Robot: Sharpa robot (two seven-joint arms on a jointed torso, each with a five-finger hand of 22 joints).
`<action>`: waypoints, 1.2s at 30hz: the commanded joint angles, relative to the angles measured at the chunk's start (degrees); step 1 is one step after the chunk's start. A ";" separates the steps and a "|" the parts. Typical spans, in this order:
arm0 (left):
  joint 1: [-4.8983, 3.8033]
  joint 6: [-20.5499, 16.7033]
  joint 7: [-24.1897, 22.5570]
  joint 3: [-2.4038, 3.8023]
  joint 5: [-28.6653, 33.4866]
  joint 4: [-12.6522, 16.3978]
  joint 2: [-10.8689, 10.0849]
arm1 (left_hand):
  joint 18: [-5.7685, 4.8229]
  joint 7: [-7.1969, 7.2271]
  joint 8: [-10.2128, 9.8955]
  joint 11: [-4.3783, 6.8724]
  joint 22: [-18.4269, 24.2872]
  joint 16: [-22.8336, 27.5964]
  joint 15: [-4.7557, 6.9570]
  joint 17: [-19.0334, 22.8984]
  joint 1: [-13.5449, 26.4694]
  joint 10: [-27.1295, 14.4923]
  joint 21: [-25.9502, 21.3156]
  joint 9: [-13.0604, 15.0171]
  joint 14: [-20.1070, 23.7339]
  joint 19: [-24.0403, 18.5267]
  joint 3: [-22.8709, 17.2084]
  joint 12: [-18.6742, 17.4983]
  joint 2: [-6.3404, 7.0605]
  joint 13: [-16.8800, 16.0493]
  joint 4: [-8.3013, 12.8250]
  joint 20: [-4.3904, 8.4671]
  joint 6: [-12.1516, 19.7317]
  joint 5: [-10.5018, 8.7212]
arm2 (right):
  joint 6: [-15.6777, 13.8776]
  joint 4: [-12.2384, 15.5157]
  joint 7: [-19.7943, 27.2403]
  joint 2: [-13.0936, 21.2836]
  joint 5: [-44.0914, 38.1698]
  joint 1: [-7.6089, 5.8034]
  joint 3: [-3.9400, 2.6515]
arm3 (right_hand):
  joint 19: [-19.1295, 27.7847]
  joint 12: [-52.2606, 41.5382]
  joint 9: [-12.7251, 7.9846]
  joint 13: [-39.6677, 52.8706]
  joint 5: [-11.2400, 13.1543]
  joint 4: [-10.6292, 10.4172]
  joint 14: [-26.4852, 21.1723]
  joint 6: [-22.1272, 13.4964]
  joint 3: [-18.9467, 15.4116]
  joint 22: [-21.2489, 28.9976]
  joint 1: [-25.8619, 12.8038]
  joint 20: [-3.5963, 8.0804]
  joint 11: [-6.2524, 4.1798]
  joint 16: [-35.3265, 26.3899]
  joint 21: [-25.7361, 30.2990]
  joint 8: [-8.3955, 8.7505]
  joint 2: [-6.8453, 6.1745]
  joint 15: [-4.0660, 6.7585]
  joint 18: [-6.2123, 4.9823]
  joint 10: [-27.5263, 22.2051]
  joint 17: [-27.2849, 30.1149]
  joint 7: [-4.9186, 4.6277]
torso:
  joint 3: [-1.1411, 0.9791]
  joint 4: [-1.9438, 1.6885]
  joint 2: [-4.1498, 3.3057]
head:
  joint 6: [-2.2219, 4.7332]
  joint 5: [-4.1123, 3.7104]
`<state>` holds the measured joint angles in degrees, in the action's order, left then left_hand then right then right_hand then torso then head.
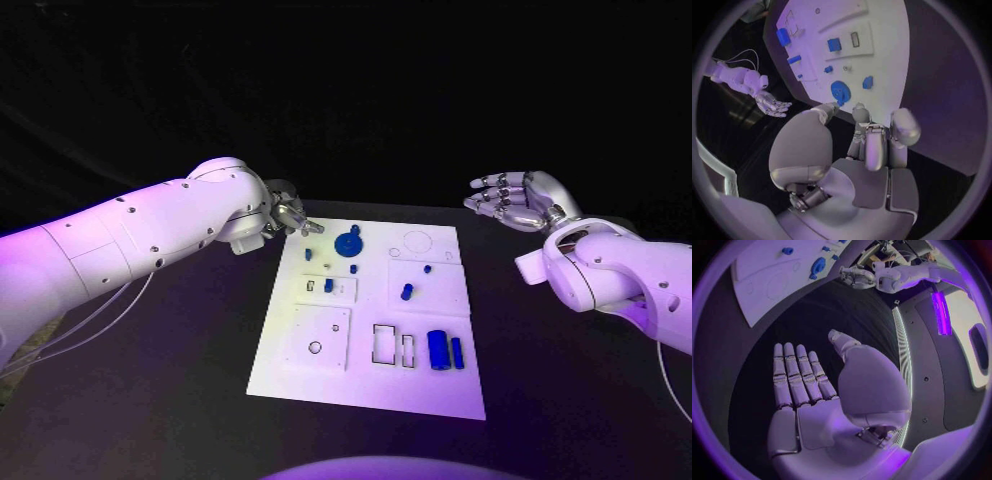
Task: Assemble the parts on the task board
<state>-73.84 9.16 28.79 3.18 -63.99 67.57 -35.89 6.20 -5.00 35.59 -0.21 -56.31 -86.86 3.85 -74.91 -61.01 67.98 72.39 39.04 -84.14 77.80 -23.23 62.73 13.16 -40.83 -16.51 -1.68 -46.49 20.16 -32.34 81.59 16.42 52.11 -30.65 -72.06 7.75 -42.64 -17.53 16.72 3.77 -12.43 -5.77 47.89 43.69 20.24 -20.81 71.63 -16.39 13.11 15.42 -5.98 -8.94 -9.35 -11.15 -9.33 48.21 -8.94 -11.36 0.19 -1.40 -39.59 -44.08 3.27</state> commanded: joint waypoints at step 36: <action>0.12 8.96 -0.02 -2.29 -2.68 -6.88 4.02 | -0.01 0.55 0.32 0.13 -0.94 -0.17 -0.24 -7.04 0.32 0.76 0.89 -1.05 -3.98 0.64 2.80 0.90 -0.89 -0.54 -0.21 -0.61 -1.81 -0.62 | 0.85 0.01 0.62 -0.35 -0.13 0.04 -0.01 | 0.32 -0.10 -0.11 -0.02 -0.40 0.02 -0.29 -0.18 -0.45 0.12 -0.30 -0.01 -0.04 -0.28 0.36 0.14 0.32 0.13 -0.03 -0.23 0.11 -5.16 | -0.03 0.13 0.07 | -1.03 0.35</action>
<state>-73.72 16.11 28.85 0.89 -67.23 60.70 -32.05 6.21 -4.36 35.59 -0.21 -57.20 -86.86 3.86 -74.91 -60.93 68.42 73.06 38.03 -84.14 78.21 -20.71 63.43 12.63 -41.31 -16.67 -2.07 -47.97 19.81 -32.25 81.57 16.48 51.83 -30.59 -72.05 7.75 -42.64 -17.53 16.68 3.78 -12.64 -5.77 47.89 43.69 20.24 -20.78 71.63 -16.39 13.11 15.42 -5.98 -8.95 -9.35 -11.15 -9.32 48.22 -8.90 -11.36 0.16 -1.33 -39.50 -45.16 3.57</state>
